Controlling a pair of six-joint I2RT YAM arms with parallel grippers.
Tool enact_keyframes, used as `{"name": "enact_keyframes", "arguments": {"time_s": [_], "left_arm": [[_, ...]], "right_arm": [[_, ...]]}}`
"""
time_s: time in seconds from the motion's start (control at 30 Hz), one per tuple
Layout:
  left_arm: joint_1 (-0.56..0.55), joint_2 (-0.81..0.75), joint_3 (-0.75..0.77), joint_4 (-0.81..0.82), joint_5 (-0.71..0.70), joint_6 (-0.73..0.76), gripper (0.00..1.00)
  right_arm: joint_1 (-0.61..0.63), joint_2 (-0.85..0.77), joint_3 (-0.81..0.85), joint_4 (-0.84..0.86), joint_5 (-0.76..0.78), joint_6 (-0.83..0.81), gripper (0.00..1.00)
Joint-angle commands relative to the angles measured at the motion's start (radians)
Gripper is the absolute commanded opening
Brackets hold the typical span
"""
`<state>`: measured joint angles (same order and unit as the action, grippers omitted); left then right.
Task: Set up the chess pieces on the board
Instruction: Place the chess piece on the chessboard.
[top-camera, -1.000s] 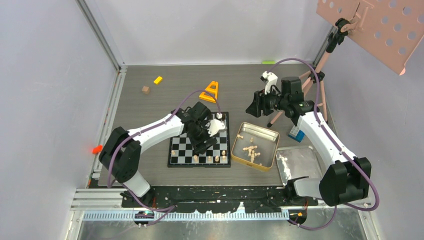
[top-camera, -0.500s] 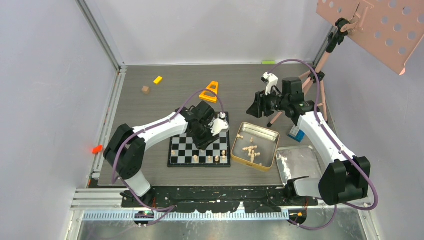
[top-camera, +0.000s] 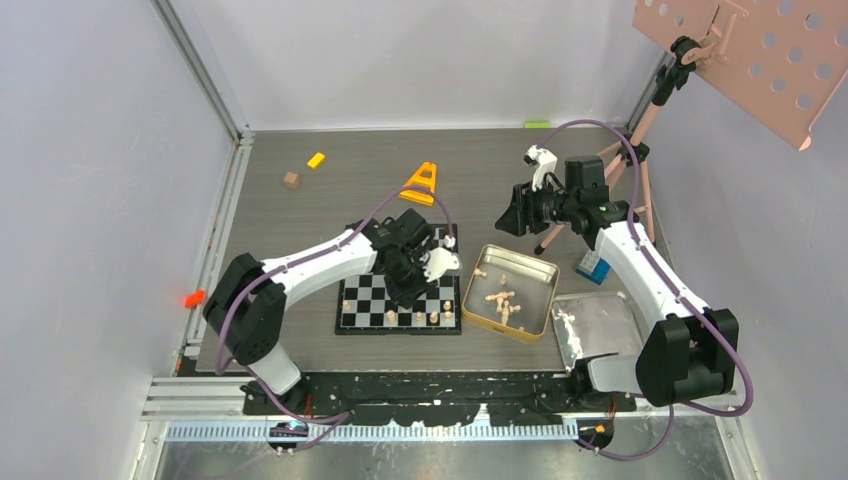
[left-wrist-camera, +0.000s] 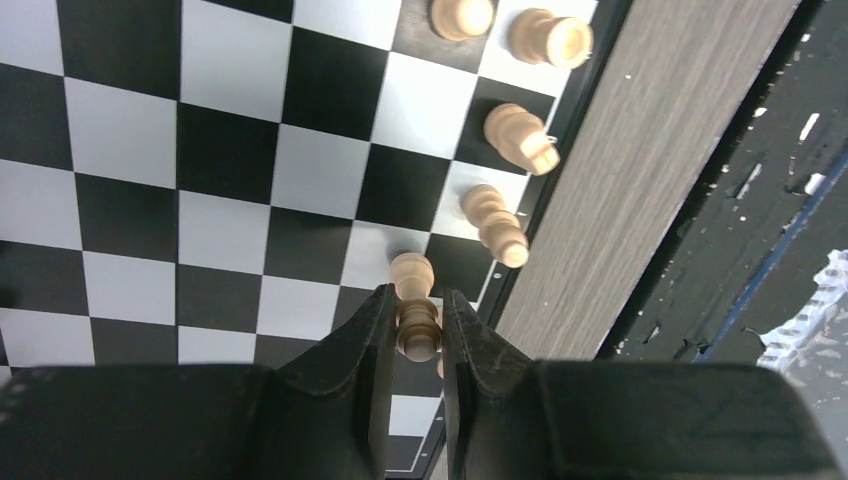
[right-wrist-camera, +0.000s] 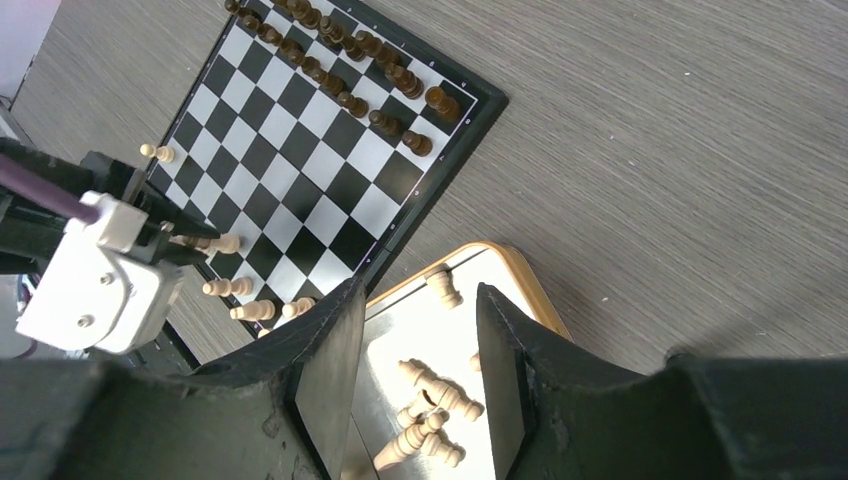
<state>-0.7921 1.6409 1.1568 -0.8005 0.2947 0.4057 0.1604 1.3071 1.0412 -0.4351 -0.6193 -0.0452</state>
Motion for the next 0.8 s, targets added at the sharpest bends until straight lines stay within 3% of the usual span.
{"name": "enact_keyframes", "arguments": {"time_s": [0.0,0.77], "left_arm": [[-0.026,-0.071,-0.011,-0.036,0.047,0.019,0.15],[-0.061,-0.053,-0.051,-0.007,0.052,0.025,0.14]], "right_arm": [[-0.008,0.004,-0.001,0.014,-0.018,0.001,0.5],[-0.016,0.016,-0.001,0.003,-0.029,-0.008,0.49]]}}
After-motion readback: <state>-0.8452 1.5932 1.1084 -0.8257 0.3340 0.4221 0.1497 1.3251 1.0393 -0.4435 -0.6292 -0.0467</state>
